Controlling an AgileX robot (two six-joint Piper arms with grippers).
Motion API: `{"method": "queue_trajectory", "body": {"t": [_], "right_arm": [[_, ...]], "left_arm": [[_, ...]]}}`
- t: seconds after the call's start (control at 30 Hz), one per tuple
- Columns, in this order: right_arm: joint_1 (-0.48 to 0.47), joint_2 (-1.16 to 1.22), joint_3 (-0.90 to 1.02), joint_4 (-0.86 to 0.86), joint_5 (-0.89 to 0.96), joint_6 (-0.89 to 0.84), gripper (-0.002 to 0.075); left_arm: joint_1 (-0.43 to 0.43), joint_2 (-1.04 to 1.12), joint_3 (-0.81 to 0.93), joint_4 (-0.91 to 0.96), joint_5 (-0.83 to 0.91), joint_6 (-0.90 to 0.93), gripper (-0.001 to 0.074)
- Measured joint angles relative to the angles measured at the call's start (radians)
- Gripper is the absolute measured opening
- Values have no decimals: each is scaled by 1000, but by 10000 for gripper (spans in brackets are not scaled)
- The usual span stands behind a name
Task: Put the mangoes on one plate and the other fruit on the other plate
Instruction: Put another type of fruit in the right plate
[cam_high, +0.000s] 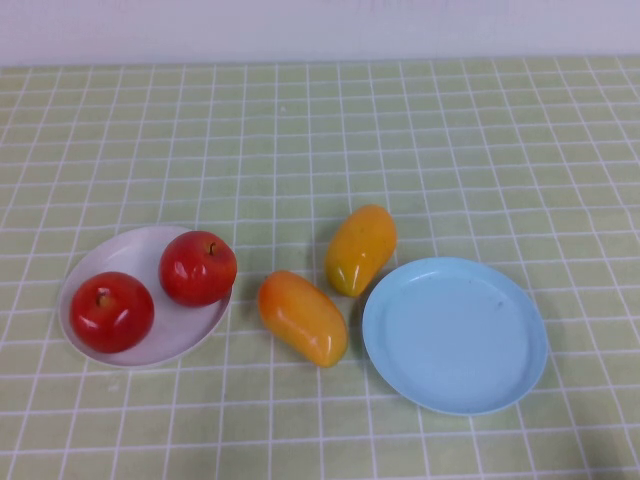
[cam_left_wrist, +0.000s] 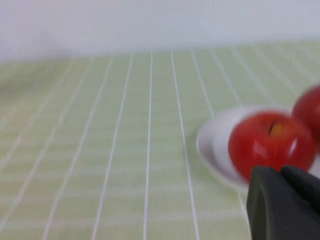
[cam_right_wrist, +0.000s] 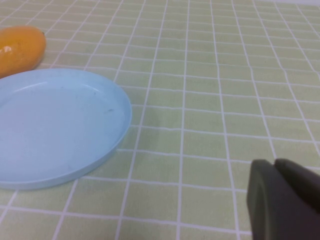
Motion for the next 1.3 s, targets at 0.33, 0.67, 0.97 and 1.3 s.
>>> {"method": "queue_trajectory", "body": {"t": [0.33, 0.67, 0.97, 1.3], "right_arm": [[0, 0, 0, 0, 0, 0, -16], [0, 0, 0, 0, 0, 0, -16], [0, 0, 0, 0, 0, 0, -16], [0, 0, 3, 182, -302, 76, -16]], "left_arm": [[0, -2, 2, 0, 186, 0, 4], [0, -2, 2, 0, 186, 0, 4], [0, -2, 2, 0, 186, 0, 4], [0, -2, 2, 0, 186, 0, 4]]}}
